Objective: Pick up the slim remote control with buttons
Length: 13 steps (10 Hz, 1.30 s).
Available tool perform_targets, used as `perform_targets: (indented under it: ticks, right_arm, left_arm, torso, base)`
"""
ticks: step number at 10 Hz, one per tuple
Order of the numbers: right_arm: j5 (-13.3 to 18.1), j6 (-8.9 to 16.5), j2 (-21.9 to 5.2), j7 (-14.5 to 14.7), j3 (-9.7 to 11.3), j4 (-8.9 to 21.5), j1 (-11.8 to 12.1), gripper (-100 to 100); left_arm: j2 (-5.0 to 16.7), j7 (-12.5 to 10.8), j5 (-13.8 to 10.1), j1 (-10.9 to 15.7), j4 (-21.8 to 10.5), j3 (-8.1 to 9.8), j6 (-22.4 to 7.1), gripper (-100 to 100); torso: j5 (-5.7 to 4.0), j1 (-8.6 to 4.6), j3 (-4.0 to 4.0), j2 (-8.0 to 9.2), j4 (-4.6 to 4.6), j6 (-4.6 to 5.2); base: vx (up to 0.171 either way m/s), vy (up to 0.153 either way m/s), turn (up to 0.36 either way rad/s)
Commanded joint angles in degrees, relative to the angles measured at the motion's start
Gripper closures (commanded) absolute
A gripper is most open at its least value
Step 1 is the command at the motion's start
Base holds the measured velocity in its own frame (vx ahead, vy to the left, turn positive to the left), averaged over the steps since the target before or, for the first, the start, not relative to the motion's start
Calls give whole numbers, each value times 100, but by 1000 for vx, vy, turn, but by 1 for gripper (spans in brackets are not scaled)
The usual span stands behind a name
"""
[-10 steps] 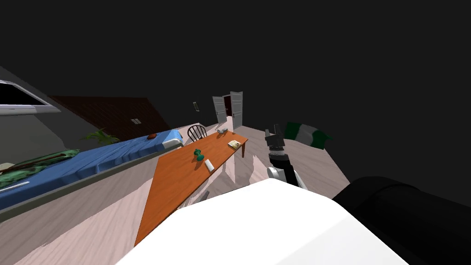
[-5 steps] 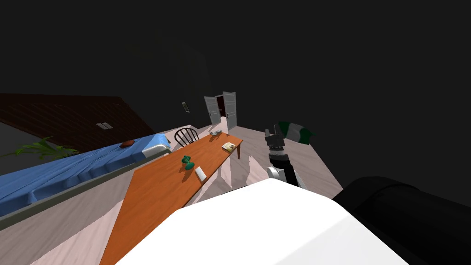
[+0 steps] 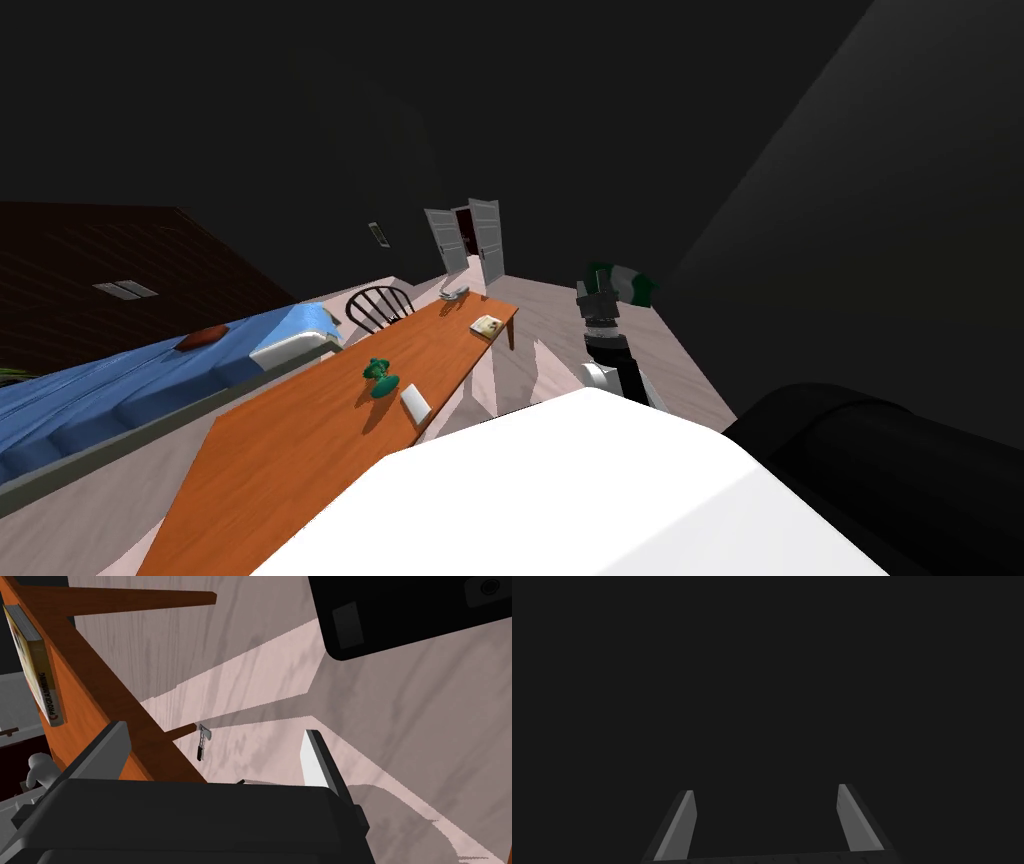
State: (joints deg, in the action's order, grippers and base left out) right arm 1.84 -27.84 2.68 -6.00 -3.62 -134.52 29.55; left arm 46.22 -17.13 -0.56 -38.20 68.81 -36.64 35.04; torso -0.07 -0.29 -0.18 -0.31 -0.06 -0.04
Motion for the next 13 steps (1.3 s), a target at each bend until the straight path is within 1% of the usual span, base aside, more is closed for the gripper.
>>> perform_targets:
  ticks: [1, 2, 3, 4, 5, 6, 7, 8, 9, 10, 11, 12, 13]
  right_arm:
    - [0, 0, 0, 0, 0, 0, 0, 0]
    - [0, 0, 0, 0, 0, 0, -1, 0]
    - [0, 0, 0, 0, 1, 0, 0, 0]
    - [0, 0, 0, 0, 0, 0, 0, 0]
    - [0, 0, 0, 0, 0, 0, 0, 0]
    - [0, 0, 0, 0, 0, 0, 0, 0]
    - [0, 0, 0, 0, -1, 0, 1, 0]
    - [0, 0, 0, 0, 0, 0, 0, 0]
    - [0, 0, 0, 0, 0, 0, -1, 0]
    - [0, 0, 0, 0, 0, 0, 0, 0]
    - [0, 0, 0, 0, 0, 0, 0, 0]
    - [0, 0, 0, 0, -1, 0, 0, 0]
    - [0, 0, 0, 0, 0, 0, 0, 0]
  left_arm:
    - [186, -167, -68, -16, -286, -224, 27, -100]
    - [332, -306, -125, -28, -604, -413, 31, -100]
    - [332, -306, -125, -28, -741, -413, 31, -100]
    - [468, -440, -179, -40, -1045, -595, 34, -100]
    - [596, -569, -232, -53, -1206, -769, 35, -100]
    - [596, -569, -232, -53, -1300, -769, 35, -100]
    - [596, -569, -232, -53, -1339, -769, 35, -100]
    - [717, -693, -281, -67, -1597, -932, 34, -100]
    - [717, -693, -281, -67, -1622, -932, 34, -100]
    - [832, -810, -328, -80, -1773, -1081, 32, -100]
    - [832, -810, -328, -80, -1891, -1081, 32, -100]
    - [941, -919, -371, -91, -2047, -1216, 28, -100]
    - [941, -919, -371, -91, -2144, -1216, 28, -100]
  torso:
    - [0, 0, 0, 0, 0, 0]
    - [0, 1, -2, -5, 0, 4]
    - [-1, -2, -11, -21, -4, 5]
    - [-1, 0, -8, -14, -3, 0]
    - [-1, 3, -8, -14, -3, 3]
    - [-1, 1, -15, -27, -5, 7]
    - [0, 0, -8, -12, -3, -3]
    - [0, 0, 9, 17, 3, -4]
    - [-1, 1, 9, 15, 4, 3]
    - [0, 2, 8, 15, 3, -2]
    - [-1, 0, 3, 3, 2, 3]
    - [0, 2, 2, 4, 1, -3]
    - [-1, 1, 1, 1, 1, 2]
  base:
    - [113, -50, -220]
    - [173, -64, -406]
    - [137, -39, -182]
    - [138, -31, -220]
    - [183, -44, -421]
    - [125, -26, -137]
    - [35, -18, 42]
    - [67, -25, -245]
    - [73, -15, -146]
    - [109, -27, -258]
    - [101, -13, -123]
    - [108, -20, -217]
    - [89, -7, -119]
